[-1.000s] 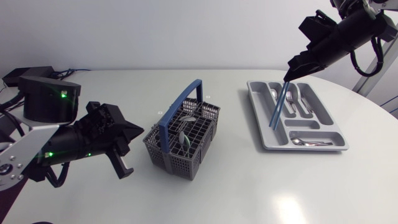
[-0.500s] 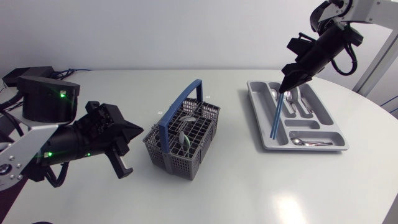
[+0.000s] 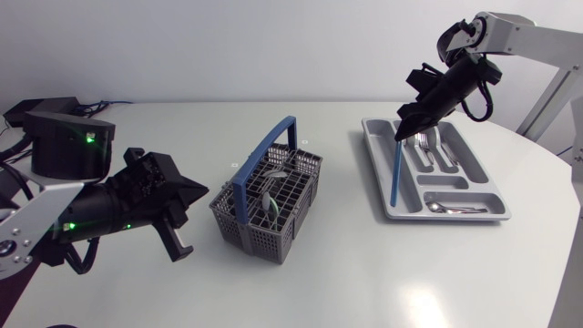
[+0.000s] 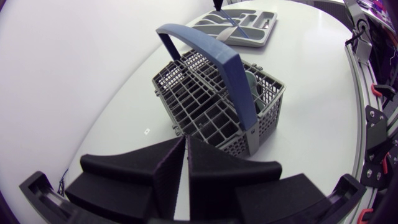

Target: Unload the cutlery basket into the drawer organizer.

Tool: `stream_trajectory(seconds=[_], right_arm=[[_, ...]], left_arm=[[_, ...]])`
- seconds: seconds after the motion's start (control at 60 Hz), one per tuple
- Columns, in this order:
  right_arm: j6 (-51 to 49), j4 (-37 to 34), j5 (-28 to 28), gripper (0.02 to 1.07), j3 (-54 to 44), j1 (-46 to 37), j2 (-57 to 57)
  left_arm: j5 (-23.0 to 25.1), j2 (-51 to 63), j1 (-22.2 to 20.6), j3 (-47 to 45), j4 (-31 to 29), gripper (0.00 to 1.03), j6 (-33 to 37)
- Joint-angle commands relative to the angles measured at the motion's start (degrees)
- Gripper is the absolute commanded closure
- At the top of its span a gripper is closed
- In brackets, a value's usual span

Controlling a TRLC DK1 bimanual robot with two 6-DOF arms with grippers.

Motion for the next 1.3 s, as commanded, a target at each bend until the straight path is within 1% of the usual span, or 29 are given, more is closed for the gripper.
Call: stream_trajectory(seconds=[0.0, 0.25, 0.433, 0.55, 0.583, 0.667, 0.733, 0.767, 0.8, 0.917, 1.017, 1.1, 1.167, 1.217, 1.283], right_arm=[[1.9, 2.4, -0.1, 1.0, 0.7, -0.1, 3.0], [5.7, 11.6, 0.8, 0.98, 0.6, -0.5, 6.8], [8.6, 18.4, 5.2, 0.98, -0.3, -0.6, 9.1], [9.2, 20.6, 7.8, 0.97, -0.7, -0.4, 9.7], [9.4, 21.0, 8.3, 0.9, -0.8, -0.2, 9.7], [9.9, 21.5, 9.2, 0.65, -1.4, -0.1, 9.2], [9.9, 22.0, 9.4, 0.42, -2.6, 0.0, 7.7], [9.9, 22.5, 9.5, 0.34, -3.6, 0.1, 6.8], [9.9, 22.9, 9.7, 0.3, -4.4, 0.2, 5.7], [9.9, 24.9, 9.5, 0.29, -8.8, 0.7, 1.1], [9.9, 27.7, 7.2, 0.29, -14.5, 2.2, -4.1], [10.5, 29.8, 5.7, 0.29, -19.9, 5.2, -8.5], [11.8, 30.9, 4.0, 0.29, -21.6, 6.8, -9.9], [12.8, 31.0, 3.7, 0.29, -22.0, 8.4, -10.1], [13.9, 31.1, 1.7, 0.29, -22.1, 9.9, -9.9]], left_arm=[[-0.1, -0.7, 0.5, -1.7, -0.2, 0.82, 0.9], [-0.1, -1.2, 0.4, -2.1, -0.2, 0.82, 0.7], [-0.1, -1.7, 0.3, -2.7, -0.2, 0.82, 0.4], [-0.1, -2.1, 0.2, -2.8, -0.2, 0.82, 0.3], [-0.1, -2.1, 0.1, -2.8, -0.2, 0.82, 0.3], [-0.1, -2.2, 0.0, -3.0, -0.2, 0.82, 0.2], [-0.1, -2.5, 0.0, -3.4, -0.2, 0.82, 0.2], [-0.1, -2.6, 0.0, -3.6, -0.2, 0.82, 0.2], [-0.1, -2.8, 0.0, -3.7, -0.2, 0.82, 0.2], [-0.1, -3.8, 0.2, -4.3, -0.6, 0.82, 0.3], [0.3, -5.2, 0.3, -5.1, -1.4, 0.82, 0.5], [1.3, -6.4, 0.0, -6.6, -1.6, 0.82, 0.8], [1.4, -7.2, -0.3, -7.6, -1.6, 0.82, 1.3], [1.8, -7.7, -0.6, -8.2, -1.8, 0.82, 1.9], [2.1, -8.2, -0.9, -8.9, -1.9, 0.82, 2.7]])
